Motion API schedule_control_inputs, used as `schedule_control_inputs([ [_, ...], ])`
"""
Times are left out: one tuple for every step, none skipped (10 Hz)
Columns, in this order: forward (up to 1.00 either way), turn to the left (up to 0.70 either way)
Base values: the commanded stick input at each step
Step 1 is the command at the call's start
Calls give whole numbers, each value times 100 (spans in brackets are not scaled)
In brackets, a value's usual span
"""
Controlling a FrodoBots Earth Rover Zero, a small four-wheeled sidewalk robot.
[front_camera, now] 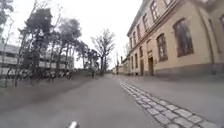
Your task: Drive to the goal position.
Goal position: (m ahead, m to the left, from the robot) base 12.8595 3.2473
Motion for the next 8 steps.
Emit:
schedule_control_inputs([
  [100, 1],
  [100, 1],
  [100, 1],
  [100, 1],
  [100, 1],
  [100, 1],
  [100, 1],
  [100, 1],
])
